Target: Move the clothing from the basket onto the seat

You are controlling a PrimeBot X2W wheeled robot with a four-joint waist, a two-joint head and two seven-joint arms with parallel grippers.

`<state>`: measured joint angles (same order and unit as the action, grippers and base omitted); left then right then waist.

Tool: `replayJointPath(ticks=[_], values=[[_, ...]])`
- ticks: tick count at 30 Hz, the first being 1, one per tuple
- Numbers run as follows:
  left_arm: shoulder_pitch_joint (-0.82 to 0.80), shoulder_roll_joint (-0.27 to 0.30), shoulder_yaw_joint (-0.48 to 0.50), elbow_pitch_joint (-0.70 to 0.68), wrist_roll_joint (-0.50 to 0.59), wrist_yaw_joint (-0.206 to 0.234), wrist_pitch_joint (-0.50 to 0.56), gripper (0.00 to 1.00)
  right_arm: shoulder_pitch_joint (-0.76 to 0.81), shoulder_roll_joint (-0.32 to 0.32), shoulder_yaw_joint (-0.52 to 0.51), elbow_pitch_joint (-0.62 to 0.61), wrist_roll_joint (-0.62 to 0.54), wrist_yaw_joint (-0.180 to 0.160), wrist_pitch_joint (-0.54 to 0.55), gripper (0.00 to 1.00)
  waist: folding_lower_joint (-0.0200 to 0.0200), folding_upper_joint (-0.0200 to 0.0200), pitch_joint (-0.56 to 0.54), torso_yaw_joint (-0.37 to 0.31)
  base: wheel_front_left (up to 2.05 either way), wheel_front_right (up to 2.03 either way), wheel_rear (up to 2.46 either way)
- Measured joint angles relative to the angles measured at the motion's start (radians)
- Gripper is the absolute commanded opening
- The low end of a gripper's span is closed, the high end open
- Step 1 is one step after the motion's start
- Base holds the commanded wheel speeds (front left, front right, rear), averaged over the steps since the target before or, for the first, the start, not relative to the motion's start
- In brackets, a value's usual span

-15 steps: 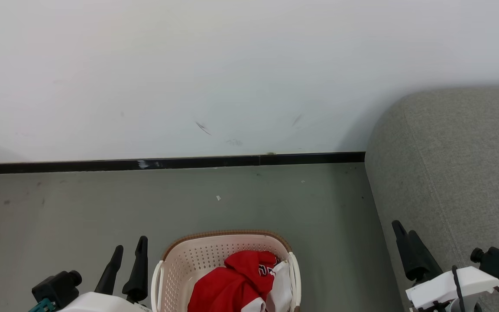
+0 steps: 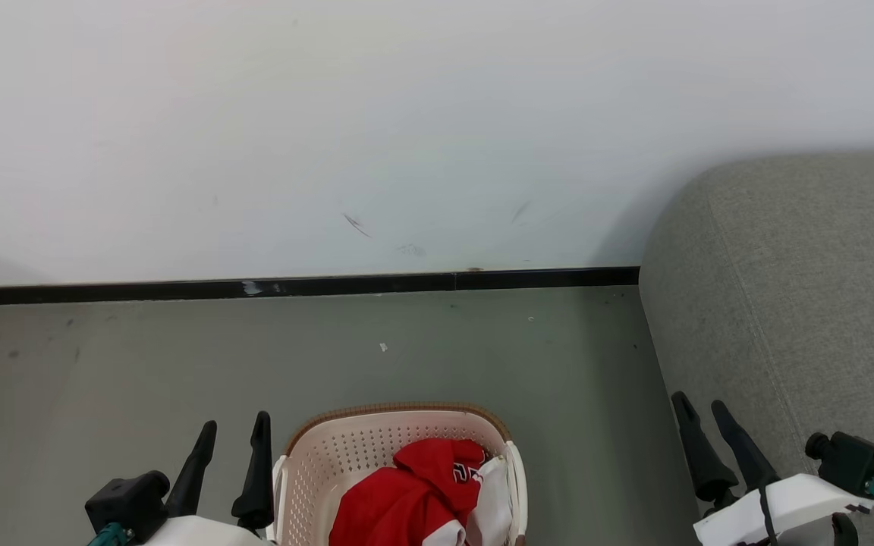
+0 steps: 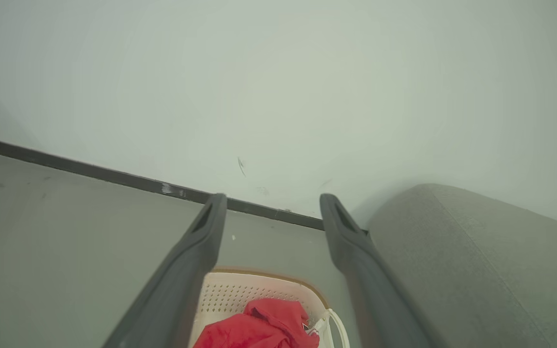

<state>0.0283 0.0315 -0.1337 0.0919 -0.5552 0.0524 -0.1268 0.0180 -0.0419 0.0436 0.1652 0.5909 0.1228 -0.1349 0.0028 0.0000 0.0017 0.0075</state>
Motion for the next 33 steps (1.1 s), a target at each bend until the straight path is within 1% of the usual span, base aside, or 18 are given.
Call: replayJointPath(ticks=[4,12,21,30,33], values=[[0.000,0.001,-0.011,-0.012,0.061,0.018,-0.015,1.00,0.000,0.000,0.001,-0.009,-0.058,0.000,-0.014,1.00,-0.0011,0.0000,0.002,0.001,0.00,0.00,0.00],[0.000,0.002,-0.028,-0.034,0.180,0.060,-0.043,1.00,0.005,0.000,0.010,-0.028,-0.174,0.000,-0.042,1.00,-0.0017,0.0000,0.003,0.002,0.00,0.00,0.00],[0.010,0.005,-0.058,-0.048,0.308,0.090,-0.077,1.00,0.023,0.000,0.032,-0.042,-0.315,0.000,-0.071,1.00,-0.0021,0.0000,0.001,0.002,0.00,0.00,0.00],[0.025,0.008,-0.076,-0.051,0.410,0.121,-0.109,1.00,0.025,0.000,0.044,-0.062,-0.450,0.000,-0.101,1.00,-0.0022,0.0000,-0.005,0.002,0.00,0.00,0.00],[0.025,0.009,-0.080,-0.052,0.446,0.124,-0.122,1.00,0.027,0.000,0.048,-0.069,-0.492,0.000,-0.107,1.00,-0.0022,0.0000,-0.007,0.002,0.00,0.00,0.00]])
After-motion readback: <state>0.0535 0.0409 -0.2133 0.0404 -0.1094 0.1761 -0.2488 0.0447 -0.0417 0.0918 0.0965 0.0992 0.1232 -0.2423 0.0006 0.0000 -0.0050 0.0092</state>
